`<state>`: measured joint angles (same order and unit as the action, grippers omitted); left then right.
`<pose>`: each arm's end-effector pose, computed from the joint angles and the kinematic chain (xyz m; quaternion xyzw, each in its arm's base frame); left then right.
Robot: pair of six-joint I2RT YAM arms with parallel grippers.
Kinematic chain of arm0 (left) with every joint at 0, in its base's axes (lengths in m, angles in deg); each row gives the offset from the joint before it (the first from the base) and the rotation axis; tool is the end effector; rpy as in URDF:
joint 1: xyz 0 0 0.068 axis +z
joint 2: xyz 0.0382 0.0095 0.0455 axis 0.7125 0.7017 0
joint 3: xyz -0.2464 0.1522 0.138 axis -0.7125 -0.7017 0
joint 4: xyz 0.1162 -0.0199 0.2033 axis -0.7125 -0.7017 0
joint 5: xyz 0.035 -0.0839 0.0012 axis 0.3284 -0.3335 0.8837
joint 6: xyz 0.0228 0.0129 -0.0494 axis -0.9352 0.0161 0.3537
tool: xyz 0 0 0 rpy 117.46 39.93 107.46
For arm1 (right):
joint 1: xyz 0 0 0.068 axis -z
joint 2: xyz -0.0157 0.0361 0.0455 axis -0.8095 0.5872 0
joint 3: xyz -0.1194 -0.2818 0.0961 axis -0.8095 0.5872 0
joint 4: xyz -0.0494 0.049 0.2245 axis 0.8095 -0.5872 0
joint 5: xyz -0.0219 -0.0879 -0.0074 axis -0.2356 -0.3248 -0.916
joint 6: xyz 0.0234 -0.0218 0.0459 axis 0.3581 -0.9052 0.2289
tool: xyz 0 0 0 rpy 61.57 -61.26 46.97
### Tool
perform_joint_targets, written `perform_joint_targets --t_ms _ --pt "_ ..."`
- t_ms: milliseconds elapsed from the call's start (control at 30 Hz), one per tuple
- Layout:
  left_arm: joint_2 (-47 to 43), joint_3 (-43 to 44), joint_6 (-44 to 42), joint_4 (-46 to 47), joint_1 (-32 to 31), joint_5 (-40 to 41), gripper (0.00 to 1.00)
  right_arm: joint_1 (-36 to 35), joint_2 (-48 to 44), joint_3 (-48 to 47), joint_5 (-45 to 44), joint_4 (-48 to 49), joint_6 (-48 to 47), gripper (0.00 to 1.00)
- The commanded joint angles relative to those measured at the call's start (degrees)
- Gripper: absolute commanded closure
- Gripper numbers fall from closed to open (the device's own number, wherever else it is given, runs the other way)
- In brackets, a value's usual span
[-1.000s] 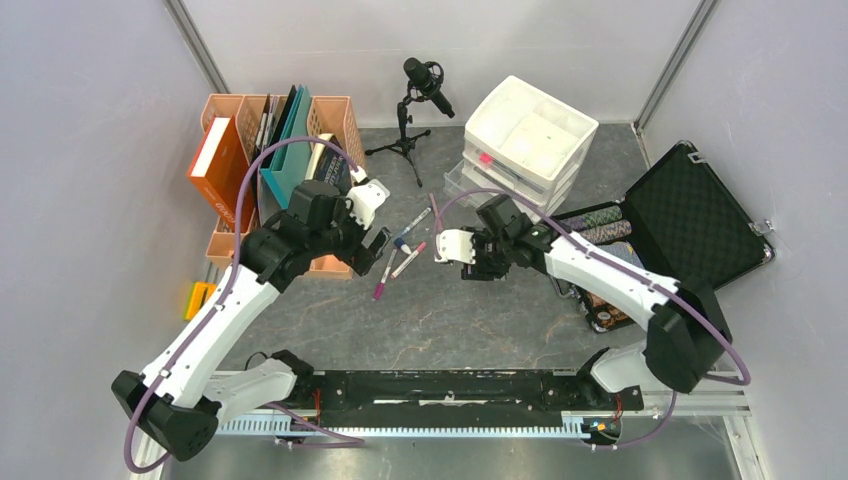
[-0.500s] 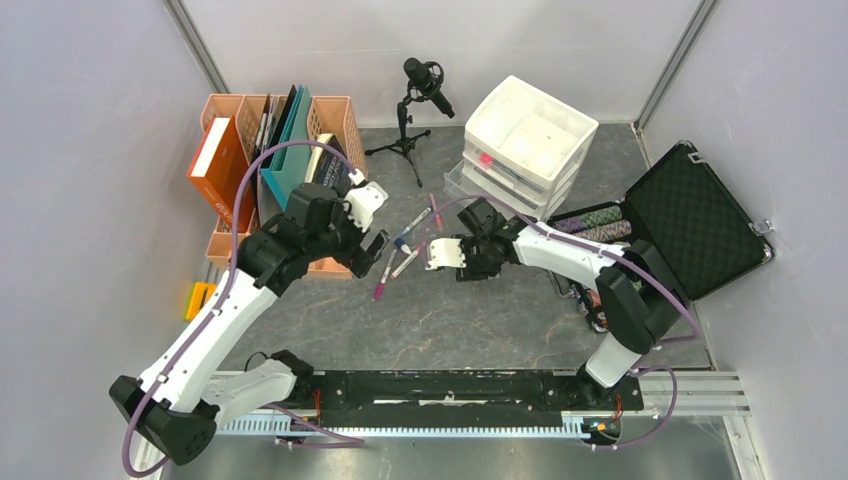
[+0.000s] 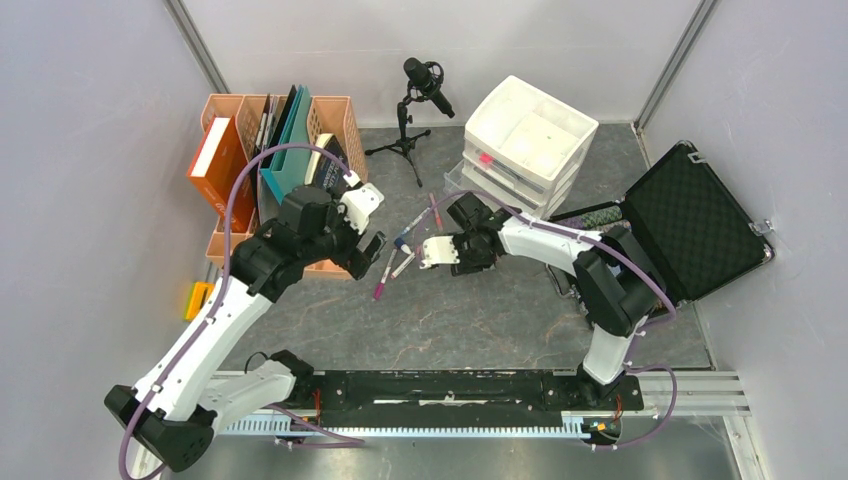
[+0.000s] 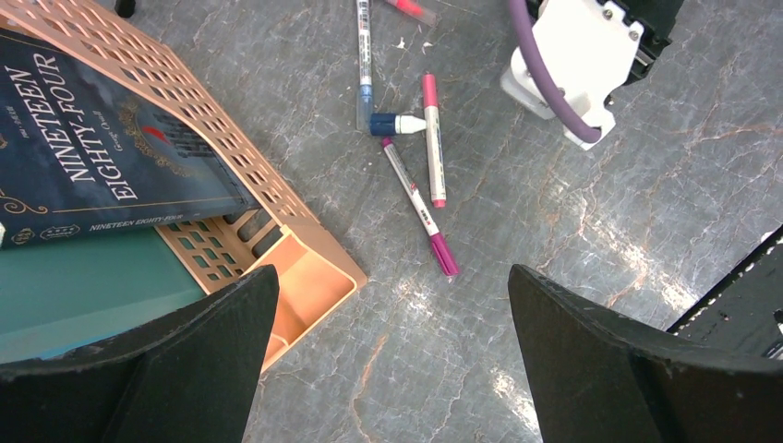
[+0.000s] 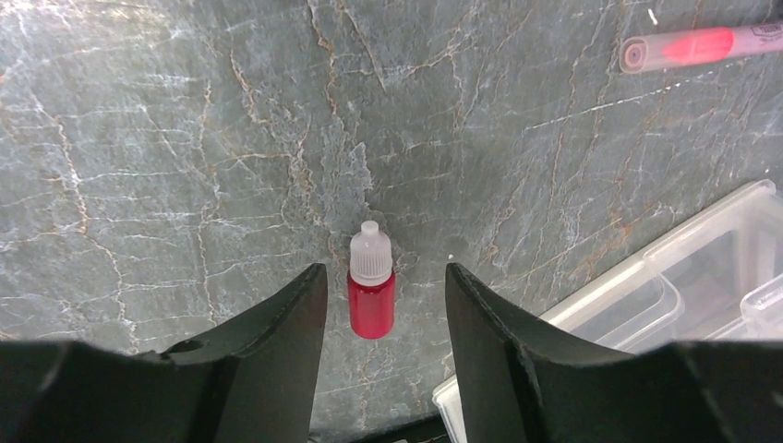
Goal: Organize the desk
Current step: Pick up the stationery from the center of the board.
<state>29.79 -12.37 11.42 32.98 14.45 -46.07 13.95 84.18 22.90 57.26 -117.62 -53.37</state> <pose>0.1196 -0.0758 0.3918 0.3757 0.8119 -0.0974 0.4361 0.2580 0.2189 0.2392 -0.7513 0.6325 -0.0141 0.1880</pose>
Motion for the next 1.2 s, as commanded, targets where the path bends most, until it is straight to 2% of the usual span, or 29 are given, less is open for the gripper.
perform_joint_targets --t_ms 0,267,400,700,833,1033,1167 --pt "-2.1 -0.4 -2.1 2.1 0.0 -1.5 0.0 -0.2 2.3 -3.8 -1.4 -4.0 -4.2 0.45" --pt "-2.4 -0.5 -2.2 2.1 0.0 -2.0 0.0 0.0 4.7 -4.9 -3.3 -6.3 -5.6 0.49" --pt "-2.5 -0.7 -2.1 2.5 0.0 -2.0 0.0 0.4 5.7 -5.3 -3.7 -7.1 -6.1 0.55" --pt "-2.7 -0.9 -2.2 2.7 -0.1 -1.7 0.0 0.5 6.9 -7.8 -2.2 -9.7 -5.9 0.76" --pt "-3.2 -1.0 -2.3 2.7 0.0 -1.5 0.0 0.5 6.5 -9.7 1.8 -12.0 -4.9 0.87" --pt "-4.0 -1.0 -2.3 2.7 -0.1 -0.7 0.0 0.1 3.0 -15.1 9.7 -16.0 -0.9 0.88" --pt "-4.3 -0.9 -2.1 2.7 0.0 -0.6 0.0 0.1 -0.4 -18.8 9.6 -15.8 3.4 0.89"
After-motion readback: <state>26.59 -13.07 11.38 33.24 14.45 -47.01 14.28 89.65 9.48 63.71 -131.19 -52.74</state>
